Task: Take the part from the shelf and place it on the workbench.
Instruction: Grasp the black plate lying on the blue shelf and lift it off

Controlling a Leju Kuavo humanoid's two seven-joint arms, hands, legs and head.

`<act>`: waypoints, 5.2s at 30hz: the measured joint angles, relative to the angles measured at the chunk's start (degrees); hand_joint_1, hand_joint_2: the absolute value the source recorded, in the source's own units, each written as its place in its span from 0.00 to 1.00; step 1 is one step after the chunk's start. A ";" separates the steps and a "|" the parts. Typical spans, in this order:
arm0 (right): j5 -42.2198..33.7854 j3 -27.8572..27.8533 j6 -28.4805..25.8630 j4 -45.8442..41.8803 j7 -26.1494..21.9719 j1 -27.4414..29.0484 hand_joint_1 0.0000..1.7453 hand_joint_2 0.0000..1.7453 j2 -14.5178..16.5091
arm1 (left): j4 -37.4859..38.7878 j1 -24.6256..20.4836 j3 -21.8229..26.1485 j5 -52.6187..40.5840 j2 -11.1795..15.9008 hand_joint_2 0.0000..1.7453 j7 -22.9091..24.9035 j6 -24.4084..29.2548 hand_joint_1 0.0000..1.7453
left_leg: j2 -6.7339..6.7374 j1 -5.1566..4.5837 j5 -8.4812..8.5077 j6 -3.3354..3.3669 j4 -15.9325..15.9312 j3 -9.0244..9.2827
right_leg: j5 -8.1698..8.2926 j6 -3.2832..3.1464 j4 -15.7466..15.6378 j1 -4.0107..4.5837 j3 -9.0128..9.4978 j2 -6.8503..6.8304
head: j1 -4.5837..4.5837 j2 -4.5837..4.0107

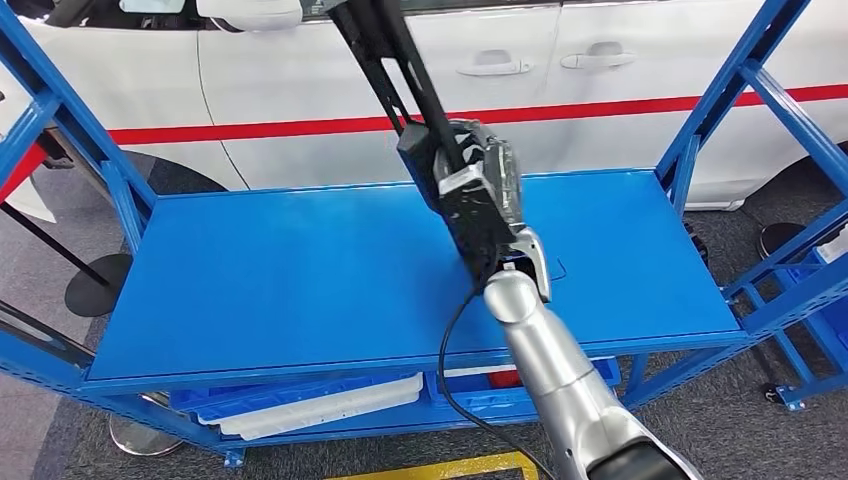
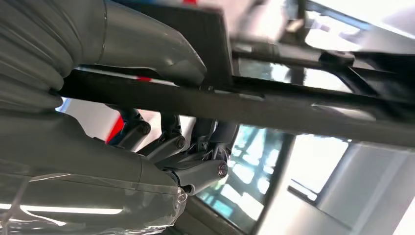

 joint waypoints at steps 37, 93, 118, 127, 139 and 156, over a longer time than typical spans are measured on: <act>-36.34 0.02 9.99 -22.31 -11.83 7.42 1.00 1.00 -9.00 | 0.00 1.03 7.55 7.98 0.11 0.00 -3.61 4.98 0.00 | 0.21 0.99 2.36 1.02 -1.37 -0.40 | -5.19 3.79 14.49 -2.36 -6.96 -1.02 | 0.02 0.00; -31.01 5.80 12.85 -13.47 -6.87 2.94 1.00 1.00 -9.23 | 0.00 1.23 10.56 8.11 1.06 0.00 -6.07 4.97 0.00 | 0.44 1.61 6.81 0.06 0.42 -7.19 | -7.58 2.96 2.10 -1.83 4.63 -1.30 | -0.02 0.00; -28.43 5.44 11.61 -14.25 -6.52 7.89 0.00 1.00 -9.52 | 0.00 1.24 10.21 5.40 1.10 1.00 -4.95 3.01 0.00 | 0.38 1.37 5.98 -1.78 2.54 -7.87 | -4.64 1.95 -0.51 -2.37 4.96 -1.18 | -0.02 0.00; -27.90 4.23 11.69 -15.47 -6.62 9.33 0.00 1.00 -9.98 | 0.00 1.26 9.94 5.15 1.15 0.00 -5.22 1.93 0.00 | 0.46 1.40 6.98 0.52 0.90 -8.03 | -12.18 3.90 14.34 -2.40 -2.23 -1.17 | -0.02 0.00; -27.59 4.11 13.05 -15.97 -6.28 9.67 1.00 1.00 -10.39 | 0.00 1.24 9.95 5.05 1.16 0.00 -5.46 2.67 0.00 | 0.35 1.16 4.17 -1.97 5.03 -9.70 | -4.41 1.43 -1.10 -2.36 5.03 -1.28 | -0.02 0.00; -27.34 3.57 12.99 -17.88 -6.08 10.23 1.00 1.00 -10.87 | 0.00 1.02 9.88 4.35 1.25 0.00 -5.45 2.77 0.00 | 0.36 1.51 7.05 0.43 0.92 -8.05 | -9.98 3.83 8.05 -2.33 1.03 -1.25 | -0.02 0.00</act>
